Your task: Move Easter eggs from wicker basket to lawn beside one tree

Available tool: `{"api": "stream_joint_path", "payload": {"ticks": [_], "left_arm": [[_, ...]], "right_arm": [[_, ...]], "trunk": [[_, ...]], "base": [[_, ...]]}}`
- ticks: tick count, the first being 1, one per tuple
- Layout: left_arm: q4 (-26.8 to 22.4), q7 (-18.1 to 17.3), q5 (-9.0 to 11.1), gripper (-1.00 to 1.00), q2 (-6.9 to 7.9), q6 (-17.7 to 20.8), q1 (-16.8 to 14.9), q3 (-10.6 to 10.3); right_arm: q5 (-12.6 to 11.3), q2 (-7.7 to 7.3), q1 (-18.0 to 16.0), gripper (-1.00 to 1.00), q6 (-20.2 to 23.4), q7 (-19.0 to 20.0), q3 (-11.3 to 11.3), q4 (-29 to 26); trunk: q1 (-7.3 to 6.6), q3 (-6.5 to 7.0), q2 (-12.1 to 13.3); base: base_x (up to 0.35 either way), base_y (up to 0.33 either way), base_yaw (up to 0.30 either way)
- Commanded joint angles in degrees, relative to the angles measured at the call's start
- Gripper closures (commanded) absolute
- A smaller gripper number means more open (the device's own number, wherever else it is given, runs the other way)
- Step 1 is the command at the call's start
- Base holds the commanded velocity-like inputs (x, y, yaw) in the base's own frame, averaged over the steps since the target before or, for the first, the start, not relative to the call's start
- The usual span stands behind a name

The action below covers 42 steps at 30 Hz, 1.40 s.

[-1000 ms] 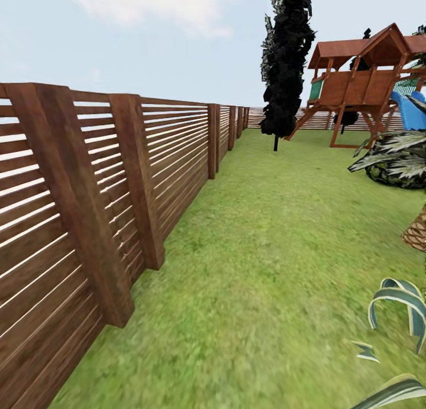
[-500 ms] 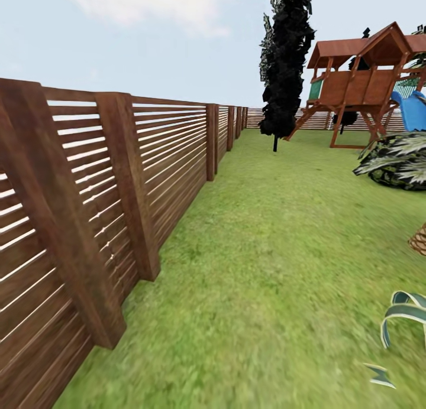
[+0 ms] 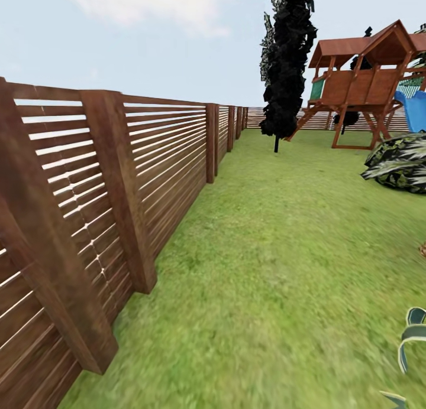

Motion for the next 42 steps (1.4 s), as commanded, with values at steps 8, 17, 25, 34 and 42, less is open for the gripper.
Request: {"api": "stream_joint_path", "payload": {"ticks": [8,17,25,34,42], "left_arm": [[-0.12,-0.07,-0.03,-1.00,0.01,0.03,0.04,0.01],[-0.12,-0.05,-0.03,-1.00,0.01,-0.05,0.04,0.01],[-0.12,-0.01,-0.03,-1.00,0.01,-0.05,0.04,0.01],[-0.12,-0.01,-0.03,-1.00,0.01,-0.05,0.04,0.01],[-0.12,-0.03,-0.03,-1.00,0.01,-0.05,0.04,0.01]], "right_arm": [[0.26,-0.05,-0.03,-1.00,-0.09,-0.01,0.02,0.04],[0.26,0.00,-0.03,-1.00,-0.12,0.02,0.02,0.04],[0.26,-0.01,-0.02,-1.00,-0.12,0.37,0.01,0.04],[0.26,-0.05,-0.03,-1.00,-0.09,0.14,0.02,0.04],[0.26,-0.02,-0.02,-1.00,-0.11,0.03,0.02,0.04]], "trunk": [[0.04,-0.03,-0.01],[0.04,-0.03,-0.01],[0.04,-0.03,-0.01],[0.04,-0.03,-0.01],[0.04,-0.03,-0.01]], "base": [[0.334,0.000,0.000],[0.334,0.000,-0.003],[0.334,0.000,-0.220],[0.334,0.000,-0.047],[0.334,0.000,-0.001]]}}
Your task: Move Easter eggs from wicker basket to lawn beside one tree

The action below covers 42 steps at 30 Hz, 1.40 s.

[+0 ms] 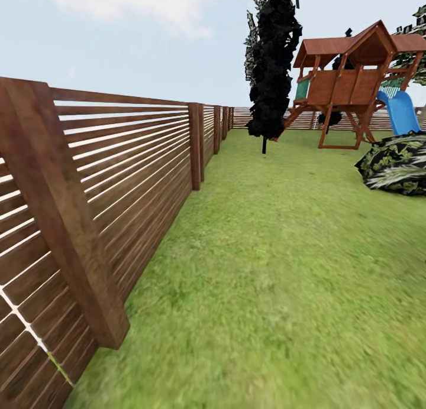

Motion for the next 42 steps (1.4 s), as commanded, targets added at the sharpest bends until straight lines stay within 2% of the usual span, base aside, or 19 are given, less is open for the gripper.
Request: {"api": "stream_joint_path", "payload": {"ticks": [1,11,20,42], "left_arm": [[-0.12,-0.05,-0.03,-1.00,0.01,0.02,0.04,0.01],[-0.12,-0.03,-0.03,-1.00,0.01,0.02,0.04,0.01],[-0.16,-0.04,-0.03,-1.00,0.04,0.02,0.04,0.01],[-0.21,0.00,-0.03,-1.00,0.09,-0.06,0.04,0.01]], "right_arm": [[0.26,-0.03,-0.02,-1.00,-0.10,0.02,0.02,0.04],[0.26,-0.03,-0.02,-1.00,-0.11,0.14,0.02,0.04],[0.26,-0.04,-0.01,-1.00,-0.09,0.36,0.02,0.04],[0.23,-0.06,-0.02,-1.00,-0.10,0.02,-0.02,0.04]], "trunk": [[0.04,-0.03,-0.01],[0.04,-0.03,-0.01],[0.04,-0.03,-0.01],[0.04,-0.03,-0.01]], "base": [[0.334,0.000,0.000],[0.334,0.000,-0.008],[0.334,0.000,-0.181],[0.334,0.000,-0.005]]}}
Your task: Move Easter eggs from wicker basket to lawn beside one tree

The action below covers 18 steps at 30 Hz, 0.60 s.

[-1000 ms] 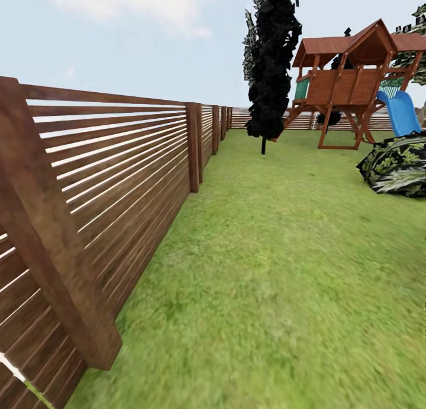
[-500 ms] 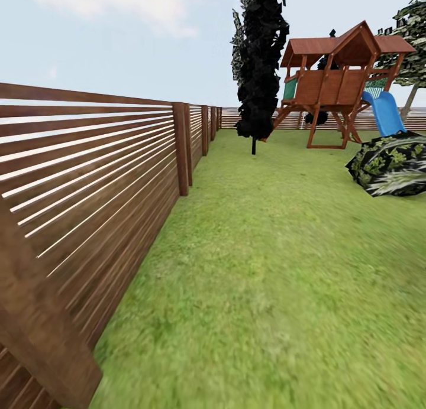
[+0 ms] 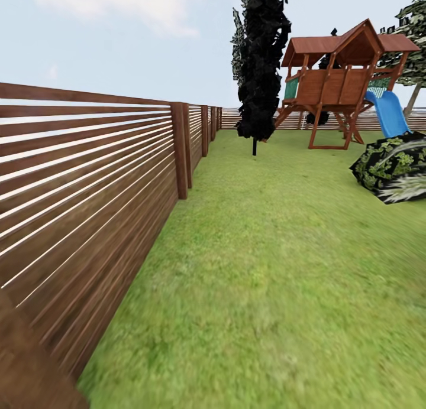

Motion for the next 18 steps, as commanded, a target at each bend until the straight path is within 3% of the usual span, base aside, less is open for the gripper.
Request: {"api": "stream_joint_path", "payload": {"ticks": [1,18], "left_arm": [[-0.12,-0.04,-0.03,-1.00,0.01,0.02,0.04,0.01],[-0.12,-0.04,-0.03,-1.00,-0.02,0.02,0.04,0.01]], "right_arm": [[0.26,-0.01,-0.01,-1.00,-0.10,0.01,0.01,0.04],[0.19,-0.01,-0.01,-1.00,-0.03,0.01,-0.02,0.04]], "trunk": [[0.04,-0.03,-0.01],[0.04,-0.03,-0.01]], "base": [[0.334,0.000,0.000],[0.334,0.000,0.000]]}}
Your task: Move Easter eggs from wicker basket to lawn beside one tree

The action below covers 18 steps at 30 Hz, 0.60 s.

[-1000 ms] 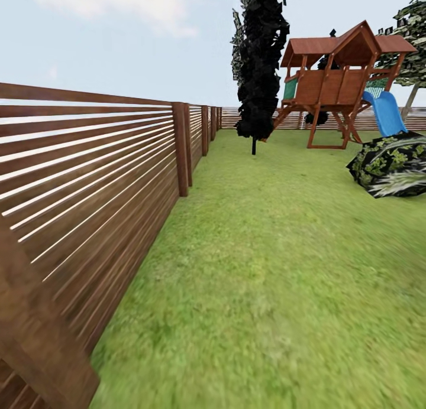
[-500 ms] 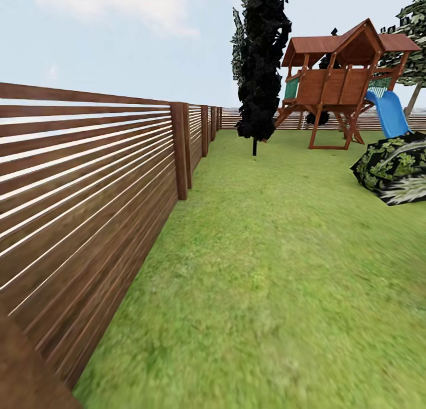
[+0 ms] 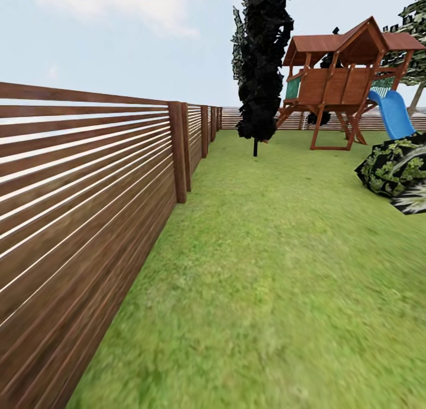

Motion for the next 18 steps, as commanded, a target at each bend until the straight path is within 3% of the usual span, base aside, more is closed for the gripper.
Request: {"api": "stream_joint_path", "payload": {"ticks": [1,18], "left_arm": [[-0.12,-0.04,-0.03,-1.00,0.01,0.02,0.04,0.01],[-0.12,-0.05,-0.04,-1.00,0.00,0.02,0.04,0.01]], "right_arm": [[0.25,-0.01,-0.01,-1.00,-0.09,0.02,0.04,0.03],[0.27,-0.01,-0.01,-1.00,-0.09,-0.05,0.08,0.03]], "trunk": [[0.04,-0.03,-0.01],[0.04,-0.03,-0.01]], "base": [[0.334,0.000,0.000],[0.334,0.000,0.000]]}}
